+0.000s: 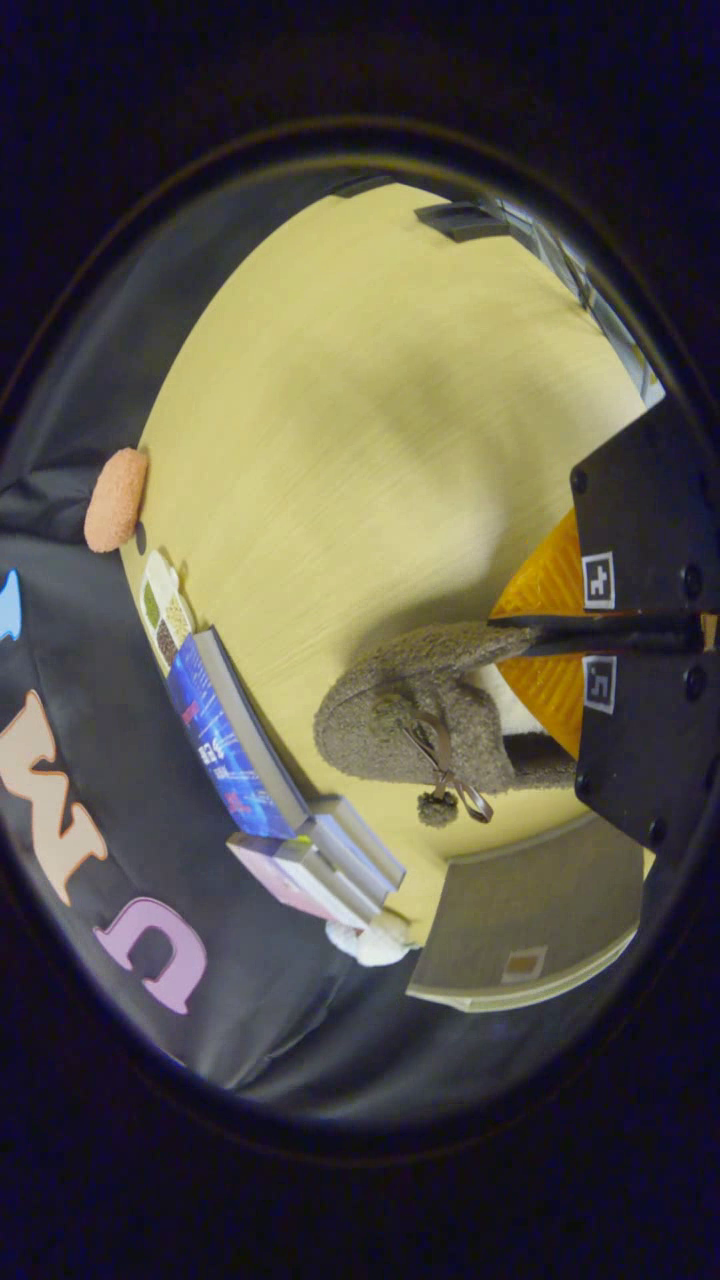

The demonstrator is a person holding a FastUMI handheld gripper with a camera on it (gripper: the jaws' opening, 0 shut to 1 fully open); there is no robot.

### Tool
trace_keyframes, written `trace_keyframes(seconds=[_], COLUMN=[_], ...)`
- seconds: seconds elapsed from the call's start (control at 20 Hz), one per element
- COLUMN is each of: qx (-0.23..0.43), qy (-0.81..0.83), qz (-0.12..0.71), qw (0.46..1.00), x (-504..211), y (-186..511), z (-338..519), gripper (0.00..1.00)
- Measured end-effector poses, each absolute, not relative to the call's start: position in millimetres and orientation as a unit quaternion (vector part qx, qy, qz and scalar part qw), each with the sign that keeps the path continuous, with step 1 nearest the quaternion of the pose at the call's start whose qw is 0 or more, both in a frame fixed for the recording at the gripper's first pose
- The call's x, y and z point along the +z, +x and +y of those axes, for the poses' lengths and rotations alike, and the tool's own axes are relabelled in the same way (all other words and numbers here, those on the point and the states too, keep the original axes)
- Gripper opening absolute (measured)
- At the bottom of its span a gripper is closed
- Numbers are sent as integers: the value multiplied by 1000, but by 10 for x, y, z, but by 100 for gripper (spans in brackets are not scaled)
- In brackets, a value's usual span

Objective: Open the storage box then place both shoes into the box .Put the left shoe in first, then the right shoe, with the right side of both shoes facing outward in a uniform manner.

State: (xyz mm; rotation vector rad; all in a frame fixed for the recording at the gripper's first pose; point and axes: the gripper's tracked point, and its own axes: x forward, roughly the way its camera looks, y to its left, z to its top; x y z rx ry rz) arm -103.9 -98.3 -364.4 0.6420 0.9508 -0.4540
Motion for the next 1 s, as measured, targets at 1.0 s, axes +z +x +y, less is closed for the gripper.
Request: trace_keyframes(seconds=[1.0], qx=[11], qy=[309], qz=[456], qw=[835], x=[-2292], y=[-253], z=[1572], gripper=[3])
